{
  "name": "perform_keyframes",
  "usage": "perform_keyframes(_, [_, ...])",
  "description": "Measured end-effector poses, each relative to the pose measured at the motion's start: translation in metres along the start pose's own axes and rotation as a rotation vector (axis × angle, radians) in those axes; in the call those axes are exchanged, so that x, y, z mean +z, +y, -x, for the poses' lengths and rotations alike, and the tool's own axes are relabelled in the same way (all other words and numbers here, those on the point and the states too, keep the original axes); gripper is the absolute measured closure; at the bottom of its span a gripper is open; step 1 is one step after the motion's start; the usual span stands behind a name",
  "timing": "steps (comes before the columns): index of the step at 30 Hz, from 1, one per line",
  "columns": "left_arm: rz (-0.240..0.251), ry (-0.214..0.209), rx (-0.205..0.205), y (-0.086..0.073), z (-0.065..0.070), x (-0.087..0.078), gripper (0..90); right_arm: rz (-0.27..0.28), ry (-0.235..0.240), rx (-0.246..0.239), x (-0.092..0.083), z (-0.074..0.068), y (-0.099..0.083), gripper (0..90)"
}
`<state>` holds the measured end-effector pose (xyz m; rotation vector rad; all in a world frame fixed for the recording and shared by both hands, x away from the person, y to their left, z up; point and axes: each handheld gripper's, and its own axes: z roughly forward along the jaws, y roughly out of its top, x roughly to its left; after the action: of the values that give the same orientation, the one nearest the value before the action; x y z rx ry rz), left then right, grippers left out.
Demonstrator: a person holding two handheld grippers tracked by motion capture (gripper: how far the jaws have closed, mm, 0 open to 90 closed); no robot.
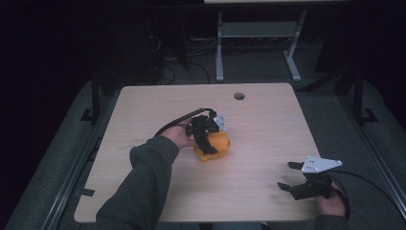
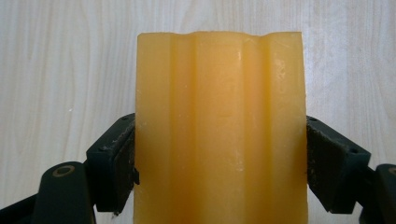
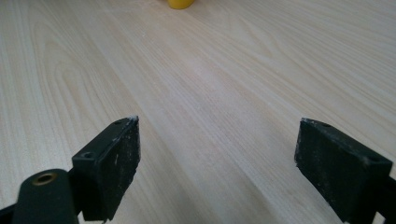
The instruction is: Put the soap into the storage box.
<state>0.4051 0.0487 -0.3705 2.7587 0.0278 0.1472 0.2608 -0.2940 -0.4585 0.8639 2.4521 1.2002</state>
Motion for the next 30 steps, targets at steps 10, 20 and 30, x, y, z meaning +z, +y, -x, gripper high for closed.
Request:
perform_keyframes(10, [-0.025,-0.028,-0.015,0.002,-0.004,0.012,20.8,0.002,-0.001,-0.004,0.0,0.0,0.0,13.7])
perform_keyframes(20, [-0.029,-0.05,-0.028,-0.002,-0.011,0.016,20.7,0.004,0.0,-0.009,0.0,0.0,0.0,13.7])
perform_keyframes(30, [0.005,-0.079,-0.024,-0.007,-0.019,0.017,20.5,0.004,0.0,-0.007,-0.001,0.0,0.0,13.7])
